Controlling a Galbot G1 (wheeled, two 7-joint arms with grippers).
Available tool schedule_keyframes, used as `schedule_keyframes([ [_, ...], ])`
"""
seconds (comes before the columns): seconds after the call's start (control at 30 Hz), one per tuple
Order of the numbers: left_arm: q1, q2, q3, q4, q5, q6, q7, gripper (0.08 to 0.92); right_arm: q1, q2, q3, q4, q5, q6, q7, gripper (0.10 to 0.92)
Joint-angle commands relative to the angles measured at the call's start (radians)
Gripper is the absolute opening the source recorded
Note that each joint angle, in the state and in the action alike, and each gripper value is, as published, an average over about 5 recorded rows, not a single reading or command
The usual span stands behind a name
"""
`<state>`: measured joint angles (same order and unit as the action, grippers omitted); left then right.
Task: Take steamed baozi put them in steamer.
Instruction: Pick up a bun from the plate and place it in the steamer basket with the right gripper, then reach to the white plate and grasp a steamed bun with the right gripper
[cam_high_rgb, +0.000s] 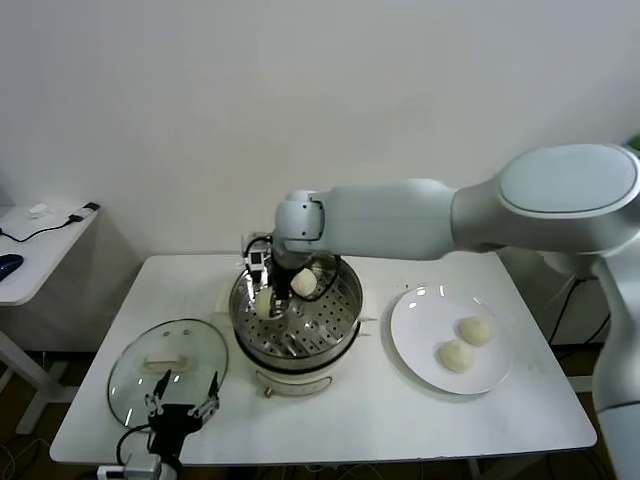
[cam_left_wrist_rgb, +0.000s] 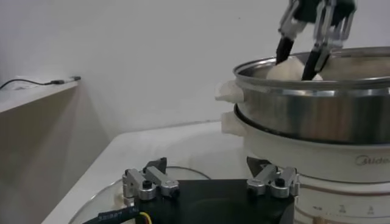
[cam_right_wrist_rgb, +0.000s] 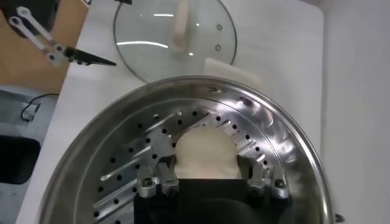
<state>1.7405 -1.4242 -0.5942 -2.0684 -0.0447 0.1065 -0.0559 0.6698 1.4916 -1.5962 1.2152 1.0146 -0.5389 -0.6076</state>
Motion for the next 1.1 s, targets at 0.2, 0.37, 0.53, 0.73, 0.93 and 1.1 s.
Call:
schedule_keyframes([
  [0.2,0.001,-0.001,-0.001,-0.005,0.000,0.002,0.000,0.823,-0.061,0.000,0.036,-0.050,-0.031,0.044,-0.018,0.750],
  [0.37,0.000,-0.002,-0.001,-0.007,0.000,0.003,0.000,0.823,0.027,-0.077,0.033,0.000,-0.033,0.143,-0.116,0.819],
  [0.53,0.001,-0.003,-0.001,-0.013,0.000,0.006,0.001,0.823,0.214,-0.207,-0.057,0.067,-0.027,0.250,-0.282,0.822],
  [0.73,-0.003,-0.003,-0.001,-0.015,0.000,0.009,0.002,0.823,0.444,-0.450,-0.220,0.183,-0.067,0.299,-0.392,0.823],
  [0.93,-0.007,-0.002,-0.003,-0.008,0.000,0.009,0.002,0.823,0.529,-0.701,-0.436,0.363,-0.227,0.306,-0.393,0.823],
  [1.1,-0.006,-0.014,-0.004,-0.007,0.009,0.011,0.002,0.823,0.392,-0.867,-0.481,0.397,-0.394,0.268,-0.328,0.823],
])
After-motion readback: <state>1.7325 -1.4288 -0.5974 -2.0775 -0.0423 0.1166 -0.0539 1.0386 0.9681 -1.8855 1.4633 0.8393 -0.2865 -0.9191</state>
